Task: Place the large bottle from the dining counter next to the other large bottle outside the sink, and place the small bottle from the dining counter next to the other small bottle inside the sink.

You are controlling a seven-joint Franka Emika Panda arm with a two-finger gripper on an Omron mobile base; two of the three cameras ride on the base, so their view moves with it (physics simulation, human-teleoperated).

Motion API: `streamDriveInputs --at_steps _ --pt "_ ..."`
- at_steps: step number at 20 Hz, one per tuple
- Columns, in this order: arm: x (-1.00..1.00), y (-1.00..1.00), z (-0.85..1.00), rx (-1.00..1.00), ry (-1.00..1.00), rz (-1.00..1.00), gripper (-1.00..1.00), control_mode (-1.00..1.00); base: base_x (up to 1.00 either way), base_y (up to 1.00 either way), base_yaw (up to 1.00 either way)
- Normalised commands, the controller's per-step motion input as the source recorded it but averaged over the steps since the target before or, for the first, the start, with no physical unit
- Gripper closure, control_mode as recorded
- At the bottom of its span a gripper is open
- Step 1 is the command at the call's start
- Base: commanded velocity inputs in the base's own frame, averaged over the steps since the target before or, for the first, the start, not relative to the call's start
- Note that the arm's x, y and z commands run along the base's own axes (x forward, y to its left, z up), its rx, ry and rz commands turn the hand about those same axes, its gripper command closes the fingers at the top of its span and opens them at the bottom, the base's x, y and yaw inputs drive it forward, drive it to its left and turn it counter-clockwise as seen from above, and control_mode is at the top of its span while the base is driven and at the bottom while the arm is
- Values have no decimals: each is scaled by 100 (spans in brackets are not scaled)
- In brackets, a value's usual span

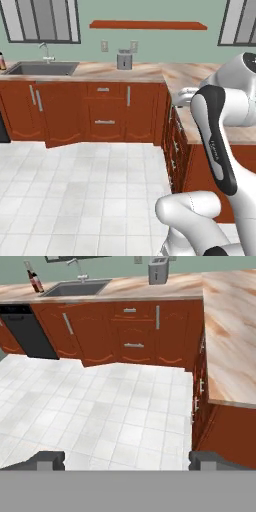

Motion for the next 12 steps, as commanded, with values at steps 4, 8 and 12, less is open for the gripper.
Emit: streamDriveInputs --at_steps 4,8,12 --pt "0 0 0 0 0 0 -100 100 -36 -100 2" --pt "0 0 0 0 0 0 -100 100 -40 -86 10" --pt "0 0 0 0 0 0 -100 100 -38 -69 14"
